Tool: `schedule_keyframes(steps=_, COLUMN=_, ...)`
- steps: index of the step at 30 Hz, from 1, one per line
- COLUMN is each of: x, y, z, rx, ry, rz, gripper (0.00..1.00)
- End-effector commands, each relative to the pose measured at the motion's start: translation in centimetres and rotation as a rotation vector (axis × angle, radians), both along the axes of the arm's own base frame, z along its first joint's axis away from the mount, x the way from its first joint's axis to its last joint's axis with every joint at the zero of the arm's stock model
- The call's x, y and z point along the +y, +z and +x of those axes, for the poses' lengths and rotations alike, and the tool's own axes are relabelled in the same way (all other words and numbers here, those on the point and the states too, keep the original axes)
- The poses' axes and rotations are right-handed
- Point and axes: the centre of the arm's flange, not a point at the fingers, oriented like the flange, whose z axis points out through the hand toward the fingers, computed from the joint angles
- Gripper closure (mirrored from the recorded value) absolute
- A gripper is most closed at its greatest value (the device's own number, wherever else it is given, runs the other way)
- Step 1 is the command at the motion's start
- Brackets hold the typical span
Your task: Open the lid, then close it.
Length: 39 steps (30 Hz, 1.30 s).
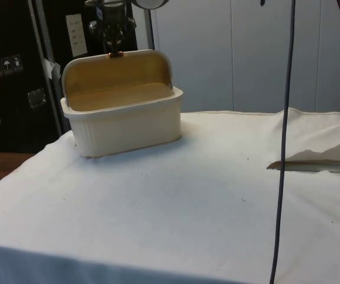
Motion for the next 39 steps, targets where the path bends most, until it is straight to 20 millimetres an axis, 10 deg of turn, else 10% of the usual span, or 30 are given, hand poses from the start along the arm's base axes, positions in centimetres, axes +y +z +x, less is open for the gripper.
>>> schedule_keyframes(steps=1, x=0.0, y=0.1, z=0.0, rx=-0.002, ry=-0.008, rz=0.009, gripper=1.00)
schedule_keyframes(steps=39, x=-0.3, y=0.4, z=-0.5, rx=0.007, ry=-0.100, rz=0.153, gripper=1.00)
